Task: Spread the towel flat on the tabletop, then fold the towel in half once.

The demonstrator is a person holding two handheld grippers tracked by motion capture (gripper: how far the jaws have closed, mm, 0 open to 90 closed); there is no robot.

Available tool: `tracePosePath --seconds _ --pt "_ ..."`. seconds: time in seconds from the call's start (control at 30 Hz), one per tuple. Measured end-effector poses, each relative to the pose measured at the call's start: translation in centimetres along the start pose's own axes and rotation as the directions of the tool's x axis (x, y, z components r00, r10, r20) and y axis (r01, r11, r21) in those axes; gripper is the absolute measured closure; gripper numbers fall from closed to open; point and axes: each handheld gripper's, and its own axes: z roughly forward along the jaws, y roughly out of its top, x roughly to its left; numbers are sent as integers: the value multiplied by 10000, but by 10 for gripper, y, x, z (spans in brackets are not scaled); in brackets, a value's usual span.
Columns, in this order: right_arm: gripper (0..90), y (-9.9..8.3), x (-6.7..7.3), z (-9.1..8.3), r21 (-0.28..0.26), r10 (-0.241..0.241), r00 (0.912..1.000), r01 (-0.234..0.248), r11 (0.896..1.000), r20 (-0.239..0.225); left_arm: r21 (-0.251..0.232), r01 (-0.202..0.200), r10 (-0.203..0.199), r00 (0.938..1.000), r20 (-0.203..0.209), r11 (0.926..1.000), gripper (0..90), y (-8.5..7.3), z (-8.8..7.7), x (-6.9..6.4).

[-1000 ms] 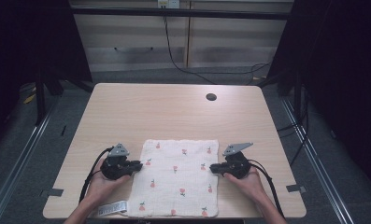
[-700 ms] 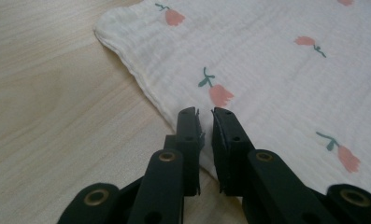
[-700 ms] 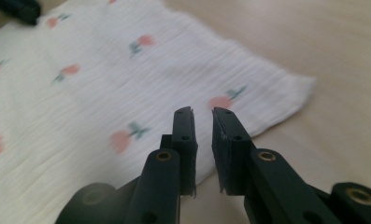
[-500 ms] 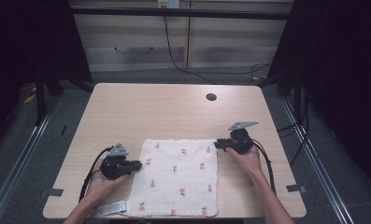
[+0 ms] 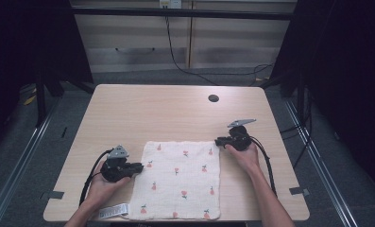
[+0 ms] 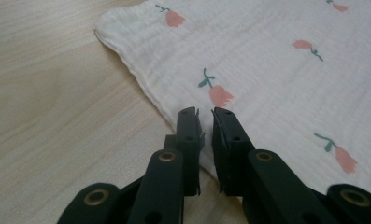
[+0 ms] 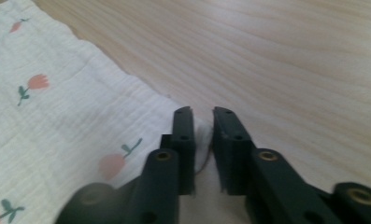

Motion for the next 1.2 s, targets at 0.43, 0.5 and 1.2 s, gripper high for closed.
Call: tracePosePath --seconds 0.43,0.5,1.2 --pt "884 5 3 -2 -441 103 9985 -127 9989 -534 -985 511 -546 9979 -339 9938 652 23 -14 13" --pt "884 6 5 -1 -413 46 9988 -66 9991 -488 -1149 639 -666 9976 -200 9913 632 30 -14 19" --pt "882 3 10 3 -497 -28 9974 -8 9988 -726 -415 924 -947 9938 -575 9949 627 61 42 57"
